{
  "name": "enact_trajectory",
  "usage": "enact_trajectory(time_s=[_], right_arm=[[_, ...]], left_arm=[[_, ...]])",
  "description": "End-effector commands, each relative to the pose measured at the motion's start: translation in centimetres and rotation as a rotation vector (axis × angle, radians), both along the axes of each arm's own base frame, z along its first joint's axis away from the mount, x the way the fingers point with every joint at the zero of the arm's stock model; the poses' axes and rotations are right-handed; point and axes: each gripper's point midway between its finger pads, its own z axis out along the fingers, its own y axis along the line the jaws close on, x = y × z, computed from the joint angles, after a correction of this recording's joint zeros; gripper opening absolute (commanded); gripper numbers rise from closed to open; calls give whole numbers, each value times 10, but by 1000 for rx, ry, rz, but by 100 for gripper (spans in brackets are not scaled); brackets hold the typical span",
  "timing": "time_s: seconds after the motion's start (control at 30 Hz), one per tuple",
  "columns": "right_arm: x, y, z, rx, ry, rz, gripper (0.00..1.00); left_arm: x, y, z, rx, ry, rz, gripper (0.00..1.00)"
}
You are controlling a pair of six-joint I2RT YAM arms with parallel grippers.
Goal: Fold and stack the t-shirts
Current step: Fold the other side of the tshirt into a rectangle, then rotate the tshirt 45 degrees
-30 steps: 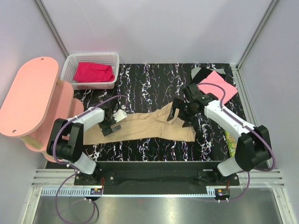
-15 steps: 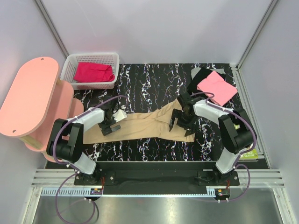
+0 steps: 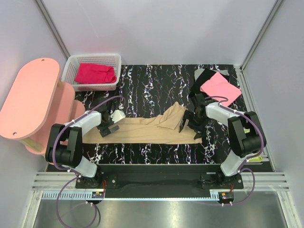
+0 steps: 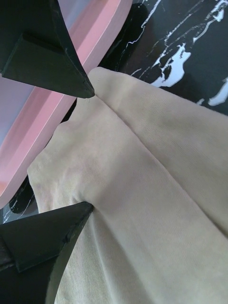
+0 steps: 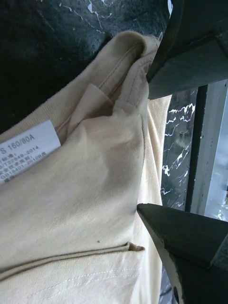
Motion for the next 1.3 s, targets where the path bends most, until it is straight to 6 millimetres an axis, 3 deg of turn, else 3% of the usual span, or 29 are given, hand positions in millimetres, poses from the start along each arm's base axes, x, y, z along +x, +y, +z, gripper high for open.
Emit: enact_trajectory(time_s=[0.0, 0.1, 0.2, 0.23, 0.33, 0.5, 0.63, 0.8, 1.0, 1.27], right_arm=[[-11, -42, -29, -154, 38, 34, 100], [3, -32, -9, -112, 2, 21, 100], [23, -11, 34, -7, -86, -1, 100], [31, 2, 57, 59, -136, -11, 100], [35, 33, 80, 148, -166, 21, 100], [33, 74, 75, 171, -158, 85, 100], [29, 103, 56, 173, -126, 134, 100], [35, 108, 35, 144, -105, 141, 100], [55, 119, 28, 140, -117, 156, 100], [69, 134, 53, 196, -155, 165, 100]], left_arm=[[-16, 17, -20, 21, 61, 7, 99], [-15, 14, -20, 3, 58, 11, 99], [-17, 12, -19, -10, 61, 17, 99], [-17, 12, -18, -10, 58, 17, 99], [-17, 11, -18, -16, 56, 20, 99], [-18, 9, -16, -32, 55, 26, 99], [-19, 9, -12, -28, 46, 21, 99], [-16, 9, -7, -31, 37, 21, 99], [-18, 8, -9, -33, 48, 23, 99], [-21, 9, -11, -34, 55, 26, 99]])
